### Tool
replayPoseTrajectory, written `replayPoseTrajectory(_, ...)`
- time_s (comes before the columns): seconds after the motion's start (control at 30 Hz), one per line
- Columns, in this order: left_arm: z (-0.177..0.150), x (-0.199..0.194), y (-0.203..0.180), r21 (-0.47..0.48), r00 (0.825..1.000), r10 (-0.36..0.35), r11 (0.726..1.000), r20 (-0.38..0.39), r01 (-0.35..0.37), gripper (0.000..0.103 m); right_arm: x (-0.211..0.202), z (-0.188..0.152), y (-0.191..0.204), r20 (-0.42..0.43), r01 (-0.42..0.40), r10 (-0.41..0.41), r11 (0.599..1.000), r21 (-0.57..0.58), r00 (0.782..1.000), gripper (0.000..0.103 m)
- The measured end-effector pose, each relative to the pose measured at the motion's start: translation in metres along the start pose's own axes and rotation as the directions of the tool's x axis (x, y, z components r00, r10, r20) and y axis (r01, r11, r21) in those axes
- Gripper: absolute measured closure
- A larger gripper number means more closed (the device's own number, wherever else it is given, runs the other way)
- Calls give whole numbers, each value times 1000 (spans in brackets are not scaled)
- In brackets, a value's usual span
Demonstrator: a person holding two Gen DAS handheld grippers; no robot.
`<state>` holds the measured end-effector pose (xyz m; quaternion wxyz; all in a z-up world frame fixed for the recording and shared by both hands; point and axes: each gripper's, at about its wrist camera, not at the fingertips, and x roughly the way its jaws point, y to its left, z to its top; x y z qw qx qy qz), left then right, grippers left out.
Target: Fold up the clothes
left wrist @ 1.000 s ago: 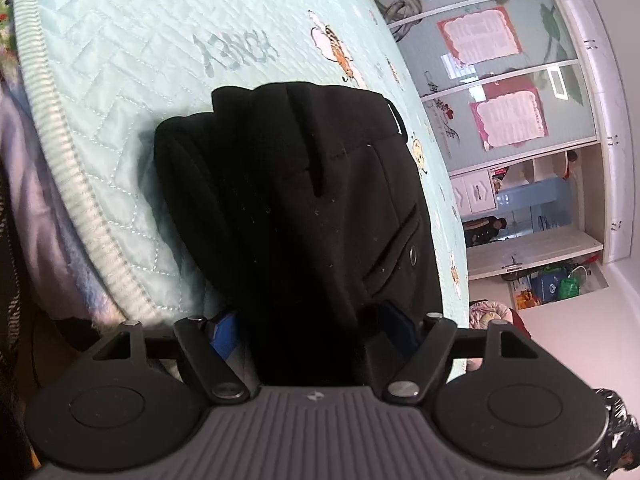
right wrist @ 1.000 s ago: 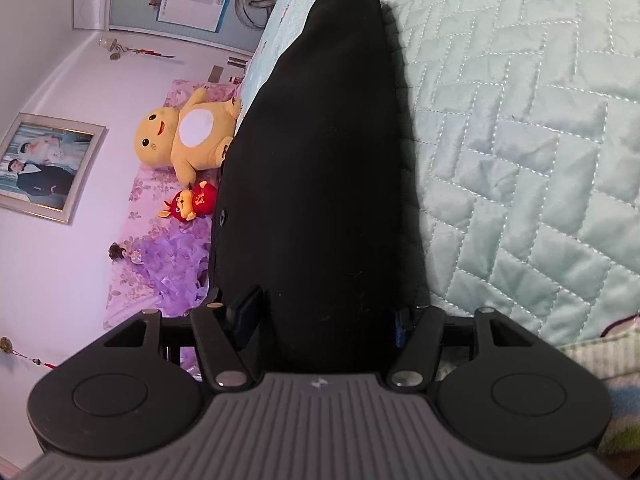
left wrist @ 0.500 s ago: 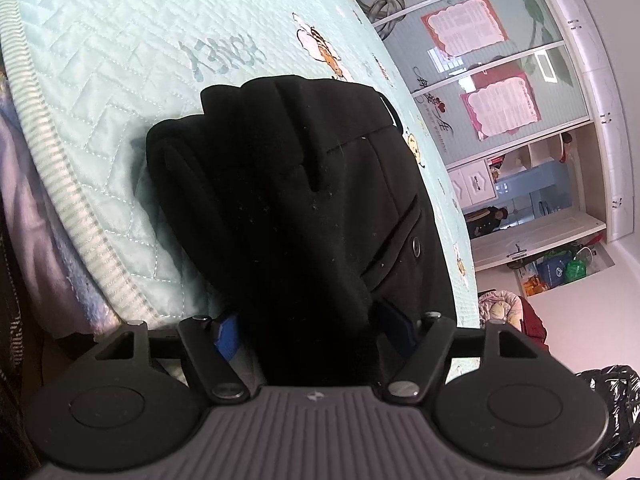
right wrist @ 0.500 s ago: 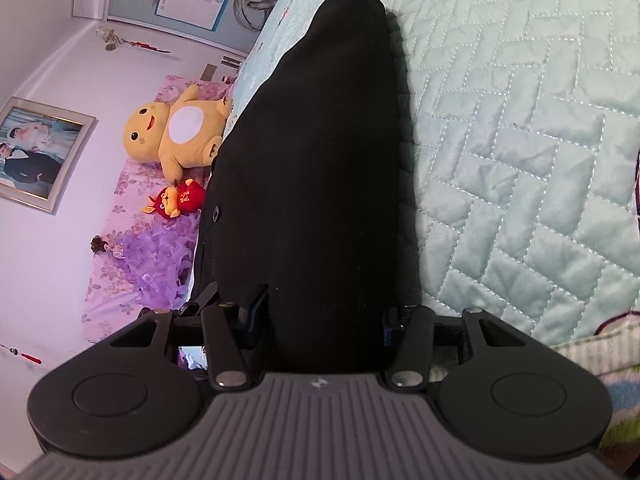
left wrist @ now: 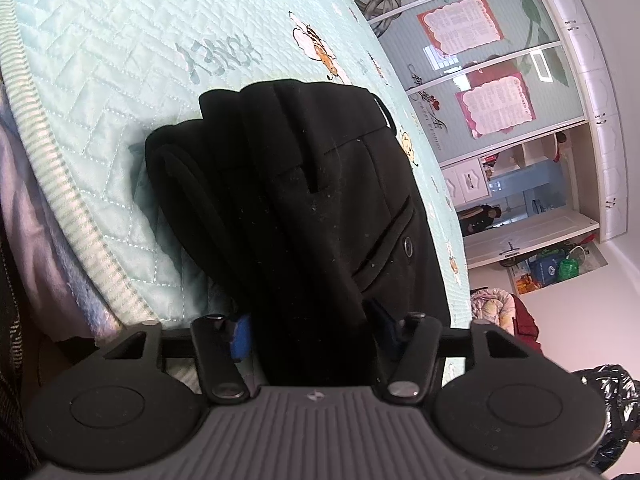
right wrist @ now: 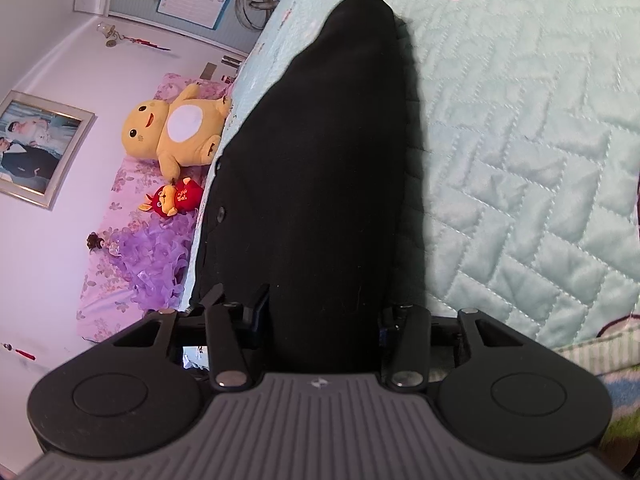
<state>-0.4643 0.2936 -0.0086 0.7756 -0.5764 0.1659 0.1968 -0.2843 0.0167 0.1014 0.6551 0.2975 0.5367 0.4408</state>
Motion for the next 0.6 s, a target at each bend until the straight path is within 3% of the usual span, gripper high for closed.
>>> replayPoseTrajectory(0.23, 7, -8, 5, -15, 1000, -21, 1000, -10, 20, 53, -5, -5, 11, -13, -35, 35, 999, -28, 999, 57)
replayPoseTrajectory(0.33, 3, -5, 9, -11, 1000, -17, 1000, -11, 17, 51, 1, -8, 0, -34, -10, 8, 999, -35, 999, 56)
replayPoseTrajectory(0.43, 3, -4, 10, -22, 1000, -18, 1000, -10, 18, 49, 2, -8, -12, -46, -32, 32, 999, 2, 998, 54)
replayPoseTrajectory(0.6, 6, -3, 11, -56, 1000, -18, 998, -25, 17, 47, -11, -4, -7, -60, -17, 14, 999, -50, 998, 50)
